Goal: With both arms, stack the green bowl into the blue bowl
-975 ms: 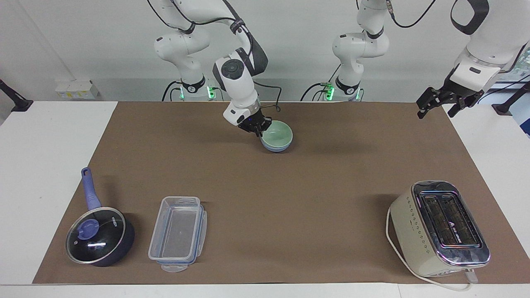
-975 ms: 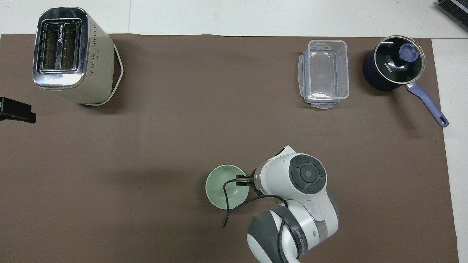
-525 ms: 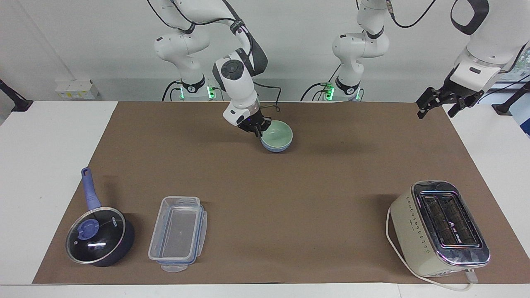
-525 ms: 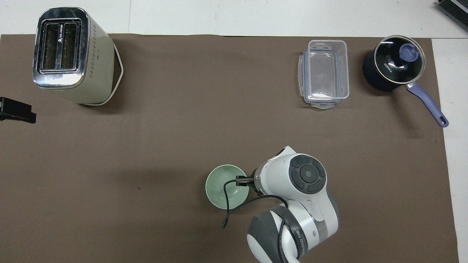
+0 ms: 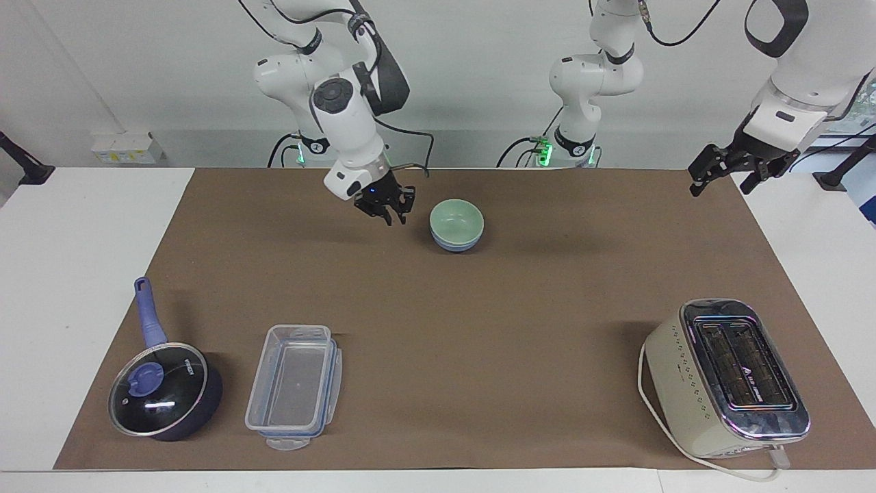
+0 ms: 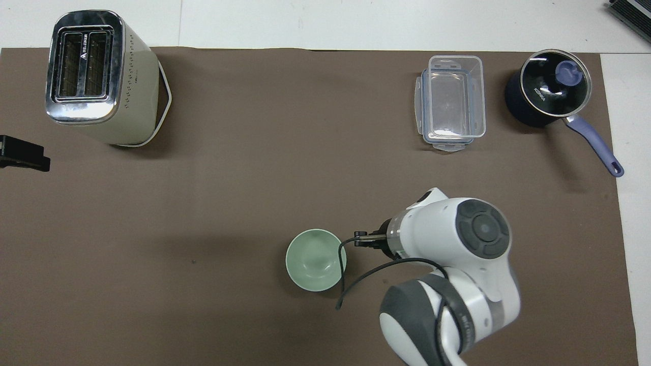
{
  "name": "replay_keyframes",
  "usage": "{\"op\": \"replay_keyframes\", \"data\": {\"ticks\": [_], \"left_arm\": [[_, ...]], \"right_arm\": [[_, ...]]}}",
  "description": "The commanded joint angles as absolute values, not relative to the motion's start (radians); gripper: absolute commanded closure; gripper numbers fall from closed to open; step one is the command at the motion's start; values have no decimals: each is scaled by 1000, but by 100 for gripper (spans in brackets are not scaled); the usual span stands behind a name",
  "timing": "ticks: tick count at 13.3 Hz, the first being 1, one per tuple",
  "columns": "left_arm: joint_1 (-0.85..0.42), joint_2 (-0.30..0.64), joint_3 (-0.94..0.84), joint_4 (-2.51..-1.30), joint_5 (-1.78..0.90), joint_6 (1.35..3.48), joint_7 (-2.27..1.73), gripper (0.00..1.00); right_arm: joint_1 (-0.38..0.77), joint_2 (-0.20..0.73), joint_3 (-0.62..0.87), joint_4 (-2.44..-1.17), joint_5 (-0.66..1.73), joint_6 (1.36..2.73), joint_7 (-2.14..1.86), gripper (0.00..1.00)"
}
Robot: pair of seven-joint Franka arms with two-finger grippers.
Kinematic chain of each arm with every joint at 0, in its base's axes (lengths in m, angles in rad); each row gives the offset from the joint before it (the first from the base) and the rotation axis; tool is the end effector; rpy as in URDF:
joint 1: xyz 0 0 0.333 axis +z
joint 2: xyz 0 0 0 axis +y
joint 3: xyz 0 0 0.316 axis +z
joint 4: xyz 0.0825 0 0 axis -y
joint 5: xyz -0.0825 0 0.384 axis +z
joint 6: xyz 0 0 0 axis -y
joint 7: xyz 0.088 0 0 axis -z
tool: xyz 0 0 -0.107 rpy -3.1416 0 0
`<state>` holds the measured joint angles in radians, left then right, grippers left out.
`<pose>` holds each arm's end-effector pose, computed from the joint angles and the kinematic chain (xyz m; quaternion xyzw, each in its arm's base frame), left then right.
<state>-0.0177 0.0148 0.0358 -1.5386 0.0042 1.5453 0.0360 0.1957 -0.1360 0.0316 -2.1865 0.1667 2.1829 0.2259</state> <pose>0.5567 0.0104 0.6292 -0.9999 0.0089 0.0041 0.0023 0.5044 0.1234 0.4592 -0.9945 0.0425 -0.0488 0.0821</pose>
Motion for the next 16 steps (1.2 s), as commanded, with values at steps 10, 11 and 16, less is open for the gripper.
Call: {"op": "replay_keyframes", "data": {"ticks": [10, 11, 16], "left_arm": [[-15, 18, 34, -1523, 23, 1525, 26, 0], [-15, 18, 34, -1523, 23, 1525, 26, 0], [-15, 18, 34, -1523, 23, 1525, 26, 0]], "right_arm": [[-38, 35, 43, -1461, -49, 1597, 175, 0], [-38, 54, 43, -1412, -52, 1556, 175, 0], [-32, 57, 48, -1397, -52, 1513, 155, 0]]}}
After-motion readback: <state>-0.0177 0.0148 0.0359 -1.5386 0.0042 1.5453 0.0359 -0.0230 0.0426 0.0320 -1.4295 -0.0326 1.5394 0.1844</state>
